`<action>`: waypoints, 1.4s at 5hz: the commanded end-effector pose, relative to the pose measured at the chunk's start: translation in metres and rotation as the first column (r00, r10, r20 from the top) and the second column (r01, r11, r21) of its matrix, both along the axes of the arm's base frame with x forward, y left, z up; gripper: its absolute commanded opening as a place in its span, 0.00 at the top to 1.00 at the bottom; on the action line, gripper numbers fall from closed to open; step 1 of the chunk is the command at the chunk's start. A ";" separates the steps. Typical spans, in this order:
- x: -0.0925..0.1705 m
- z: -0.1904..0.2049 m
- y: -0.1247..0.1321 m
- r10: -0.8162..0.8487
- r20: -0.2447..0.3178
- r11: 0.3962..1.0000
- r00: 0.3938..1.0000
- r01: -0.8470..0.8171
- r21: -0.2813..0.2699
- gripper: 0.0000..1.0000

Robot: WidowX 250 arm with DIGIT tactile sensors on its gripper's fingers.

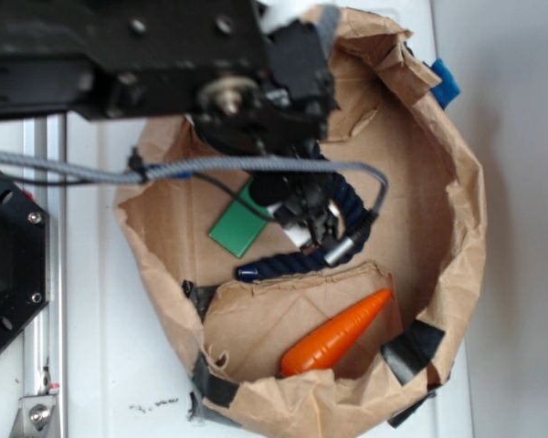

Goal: Grab the green block.

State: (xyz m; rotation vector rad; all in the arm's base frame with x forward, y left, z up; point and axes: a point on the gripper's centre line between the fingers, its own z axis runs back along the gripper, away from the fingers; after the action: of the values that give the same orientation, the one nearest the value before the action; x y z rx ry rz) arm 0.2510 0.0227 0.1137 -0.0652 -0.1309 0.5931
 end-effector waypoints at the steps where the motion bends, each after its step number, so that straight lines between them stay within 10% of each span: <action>1: 0.022 0.017 -0.006 0.002 0.066 1.000 0.998 -0.001 -0.018 0.00; 7: -0.004 -0.009 -0.017 -0.062 0.030 0.997 0.998 0.064 -0.049 0.00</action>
State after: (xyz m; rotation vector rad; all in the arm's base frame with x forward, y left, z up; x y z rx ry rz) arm 0.2450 -0.0014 0.0942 -0.1151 -0.0957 0.5200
